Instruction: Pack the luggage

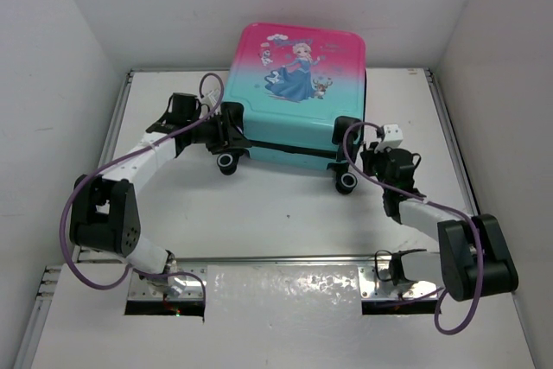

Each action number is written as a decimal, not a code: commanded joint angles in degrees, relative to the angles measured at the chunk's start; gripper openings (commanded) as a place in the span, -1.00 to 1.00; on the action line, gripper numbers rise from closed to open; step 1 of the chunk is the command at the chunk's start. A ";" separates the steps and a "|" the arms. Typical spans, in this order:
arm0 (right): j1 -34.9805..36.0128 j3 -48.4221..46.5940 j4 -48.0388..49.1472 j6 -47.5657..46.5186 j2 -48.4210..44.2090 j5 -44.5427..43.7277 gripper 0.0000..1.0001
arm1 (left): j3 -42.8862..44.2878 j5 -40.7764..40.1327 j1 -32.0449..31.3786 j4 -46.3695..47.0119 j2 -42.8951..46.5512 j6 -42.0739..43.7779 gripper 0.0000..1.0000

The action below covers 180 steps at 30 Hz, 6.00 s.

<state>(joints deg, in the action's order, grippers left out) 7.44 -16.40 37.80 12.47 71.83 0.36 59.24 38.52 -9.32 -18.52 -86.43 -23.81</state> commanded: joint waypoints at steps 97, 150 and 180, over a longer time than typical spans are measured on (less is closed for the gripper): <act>14.44 -5.47 -27.58 12.15 -22.61 7.12 0.98 | 13.54 -45.36 -35.23 -15.57 -2.08 12.57 -1.00; 45.57 -58.72 -13.39 29.01 43.24 -0.54 0.15 | 47.56 -77.46 -12.56 -42.04 21.54 -1.93 0.99; 19.72 -37.11 -19.25 6.59 28.09 9.05 0.98 | 3.26 -45.02 30.15 -12.51 14.27 -43.75 0.99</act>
<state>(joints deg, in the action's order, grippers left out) 29.65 -50.52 14.37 18.00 98.17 7.09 65.12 -4.86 20.67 -35.09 -73.21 -60.88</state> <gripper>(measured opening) 0.985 0.997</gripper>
